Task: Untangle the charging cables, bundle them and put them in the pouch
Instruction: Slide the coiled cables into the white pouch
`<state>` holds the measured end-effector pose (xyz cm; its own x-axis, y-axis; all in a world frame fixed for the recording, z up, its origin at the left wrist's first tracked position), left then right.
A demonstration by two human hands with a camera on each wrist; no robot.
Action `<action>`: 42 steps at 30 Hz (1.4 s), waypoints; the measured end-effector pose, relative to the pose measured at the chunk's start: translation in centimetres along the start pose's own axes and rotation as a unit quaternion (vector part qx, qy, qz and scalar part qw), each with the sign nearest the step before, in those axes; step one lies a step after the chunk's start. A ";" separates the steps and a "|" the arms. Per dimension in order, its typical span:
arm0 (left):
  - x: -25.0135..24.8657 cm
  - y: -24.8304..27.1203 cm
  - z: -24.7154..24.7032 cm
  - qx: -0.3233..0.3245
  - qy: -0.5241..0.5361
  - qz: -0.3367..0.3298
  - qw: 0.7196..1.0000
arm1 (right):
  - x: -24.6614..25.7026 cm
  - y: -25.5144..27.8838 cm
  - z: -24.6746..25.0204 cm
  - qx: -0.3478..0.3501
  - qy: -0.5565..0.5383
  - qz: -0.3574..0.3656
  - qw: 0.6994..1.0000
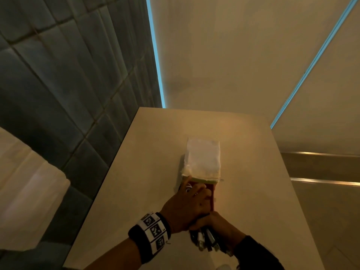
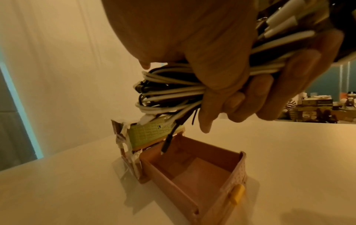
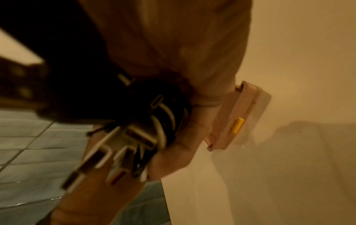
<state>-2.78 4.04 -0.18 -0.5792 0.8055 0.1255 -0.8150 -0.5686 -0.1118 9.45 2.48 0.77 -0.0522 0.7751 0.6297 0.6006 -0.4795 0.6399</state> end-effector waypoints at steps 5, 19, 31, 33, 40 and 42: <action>1.1 1.4 -1.0 0.028 0.075 0.166 0.983 | -2.3 -1.1 1.7 -0.012 -0.089 -0.093 0.992; -1.1 4.3 -11.7 0.087 0.399 0.533 0.741 | -2.6 -6.9 4.4 -0.067 -0.303 -0.118 0.943; -1.0 4.6 -13.0 0.064 0.423 0.476 0.769 | -2.6 -10.8 4.7 -0.217 -0.136 -0.114 0.960; -1.0 4.8 -12.9 0.049 0.429 0.472 0.768 | -3.0 -11.2 4.6 -0.250 -0.097 -0.090 0.959; -1.5 5.2 -11.9 -0.039 0.429 0.488 0.759 | -3.5 -11.7 5.4 -0.332 0.177 -0.028 0.926; -2.1 5.3 -11.5 -0.074 0.419 0.486 0.763 | -3.2 -11.1 4.8 -0.339 0.252 -0.042 0.905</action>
<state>-5.71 1.24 -12.39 -0.6433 -0.1261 -0.7551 0.0400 -0.9905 0.1314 6.80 7.29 -10.51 -0.5350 0.6154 0.5788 -0.0407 -0.7031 0.7099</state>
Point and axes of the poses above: each hand's wrist, its own y-axis away from the middle knuckle, its own z-axis out of the back of the hand, x = y × z, the point moved 2 cm from there along -y, towards the middle knuckle, and after that the axes turned 6 degrees about -z, right-handed, at the moved point
